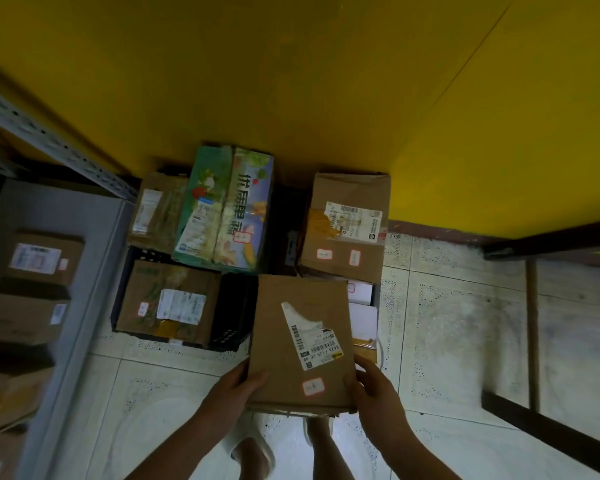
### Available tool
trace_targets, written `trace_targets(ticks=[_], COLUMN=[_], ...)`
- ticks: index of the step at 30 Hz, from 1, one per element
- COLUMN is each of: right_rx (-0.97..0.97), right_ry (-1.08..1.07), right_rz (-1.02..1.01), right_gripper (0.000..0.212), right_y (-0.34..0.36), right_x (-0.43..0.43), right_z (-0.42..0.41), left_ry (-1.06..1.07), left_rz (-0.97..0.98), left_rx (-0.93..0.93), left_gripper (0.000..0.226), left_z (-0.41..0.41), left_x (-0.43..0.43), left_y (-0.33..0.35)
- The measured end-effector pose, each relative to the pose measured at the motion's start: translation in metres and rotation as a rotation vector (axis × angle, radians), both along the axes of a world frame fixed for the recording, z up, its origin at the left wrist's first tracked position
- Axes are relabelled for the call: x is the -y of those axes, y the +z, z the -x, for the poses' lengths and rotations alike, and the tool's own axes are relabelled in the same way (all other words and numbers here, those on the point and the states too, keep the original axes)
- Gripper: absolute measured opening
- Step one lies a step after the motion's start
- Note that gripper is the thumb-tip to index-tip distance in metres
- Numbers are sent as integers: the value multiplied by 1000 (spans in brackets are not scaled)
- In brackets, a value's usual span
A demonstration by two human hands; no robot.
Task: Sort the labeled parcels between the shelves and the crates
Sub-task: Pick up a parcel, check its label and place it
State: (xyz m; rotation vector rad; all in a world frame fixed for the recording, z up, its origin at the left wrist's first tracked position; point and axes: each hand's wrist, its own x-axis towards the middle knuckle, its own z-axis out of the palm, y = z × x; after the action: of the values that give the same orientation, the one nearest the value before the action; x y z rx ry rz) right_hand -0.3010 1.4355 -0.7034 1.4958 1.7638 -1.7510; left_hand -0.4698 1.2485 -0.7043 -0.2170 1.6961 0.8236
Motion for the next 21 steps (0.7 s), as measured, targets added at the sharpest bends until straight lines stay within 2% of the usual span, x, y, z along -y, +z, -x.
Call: trace_targets(ticks=[9,16,21], right_rx=[12,58,36], right_ry=[-111,-101,-118], right_rz=[-58,-120,-69], right_gripper=[31,35,42], right_y=[-1,-8,-15], right_x=[-18,-31,-34], right_z=[-23,-43,-46], left_ry=[22,-12,-16], left_rz=[-132,-141,-117], left_rx=[92,109,91], left_gripper=[36,41,31], left_z=[-18,-33,-32], left_x=[-39,-57,-60], left_y=[-20,-39,-40])
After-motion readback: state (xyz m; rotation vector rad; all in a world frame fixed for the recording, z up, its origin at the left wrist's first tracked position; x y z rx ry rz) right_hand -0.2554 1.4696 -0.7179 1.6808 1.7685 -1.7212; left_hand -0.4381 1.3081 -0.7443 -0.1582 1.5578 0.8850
